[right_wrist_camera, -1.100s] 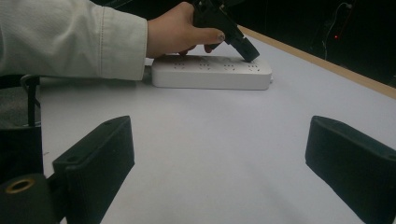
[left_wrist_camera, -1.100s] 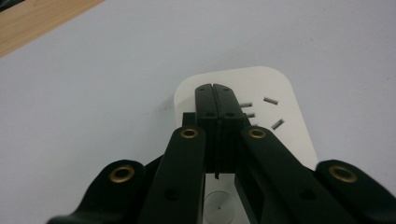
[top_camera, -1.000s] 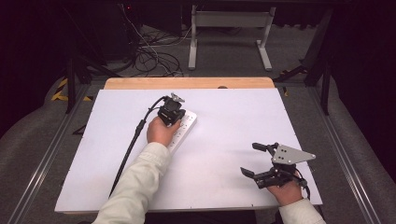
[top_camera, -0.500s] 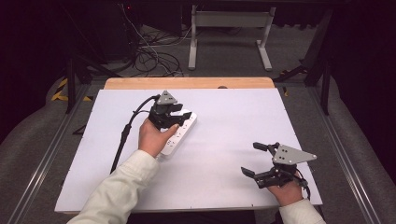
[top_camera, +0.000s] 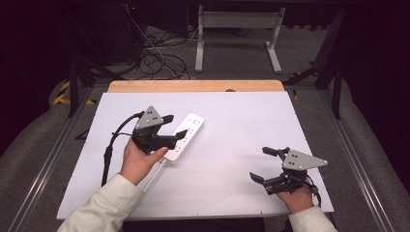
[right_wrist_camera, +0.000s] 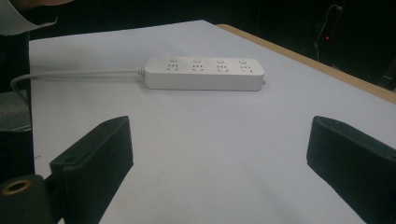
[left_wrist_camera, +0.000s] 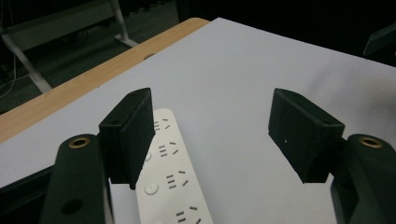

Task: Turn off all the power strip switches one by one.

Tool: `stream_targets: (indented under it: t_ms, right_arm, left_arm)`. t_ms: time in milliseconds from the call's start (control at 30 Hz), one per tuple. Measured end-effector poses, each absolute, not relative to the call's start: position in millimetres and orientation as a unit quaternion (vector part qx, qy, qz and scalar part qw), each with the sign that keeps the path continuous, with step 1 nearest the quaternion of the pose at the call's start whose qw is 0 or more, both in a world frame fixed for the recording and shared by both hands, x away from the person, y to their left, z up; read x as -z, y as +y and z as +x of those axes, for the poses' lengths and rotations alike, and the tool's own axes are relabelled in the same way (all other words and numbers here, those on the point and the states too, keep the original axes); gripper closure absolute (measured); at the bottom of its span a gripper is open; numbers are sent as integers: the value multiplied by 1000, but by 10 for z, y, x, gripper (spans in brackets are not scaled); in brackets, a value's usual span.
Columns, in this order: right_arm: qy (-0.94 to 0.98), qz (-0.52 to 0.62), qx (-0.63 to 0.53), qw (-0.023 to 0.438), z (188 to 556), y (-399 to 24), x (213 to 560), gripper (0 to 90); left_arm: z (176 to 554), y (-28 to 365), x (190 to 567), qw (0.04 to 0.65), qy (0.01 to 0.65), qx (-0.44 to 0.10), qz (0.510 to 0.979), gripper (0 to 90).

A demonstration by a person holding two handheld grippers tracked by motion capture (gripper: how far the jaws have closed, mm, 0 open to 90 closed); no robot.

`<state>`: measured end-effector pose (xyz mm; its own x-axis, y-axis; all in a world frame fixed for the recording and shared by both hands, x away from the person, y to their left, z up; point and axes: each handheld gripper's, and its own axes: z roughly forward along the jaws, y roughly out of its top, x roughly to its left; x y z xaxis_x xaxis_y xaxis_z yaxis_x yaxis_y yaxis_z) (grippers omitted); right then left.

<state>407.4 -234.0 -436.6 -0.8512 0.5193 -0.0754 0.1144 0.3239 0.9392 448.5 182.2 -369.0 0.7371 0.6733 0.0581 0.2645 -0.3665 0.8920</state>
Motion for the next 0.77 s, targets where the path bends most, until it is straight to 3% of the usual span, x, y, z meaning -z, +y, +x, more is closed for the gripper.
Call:
stream_targets:
  t_ms: [533,767]
  right_arm:
    - [791,202,-547,188,4071,-2346,4379,70]
    - [795,203,-541,186,4082,-2325,4389,70]
  left_arm:
    - [3870,2600,4166,505,311,-227,773,300]
    - [3795,2826,4390,498,332,-220,771,287]
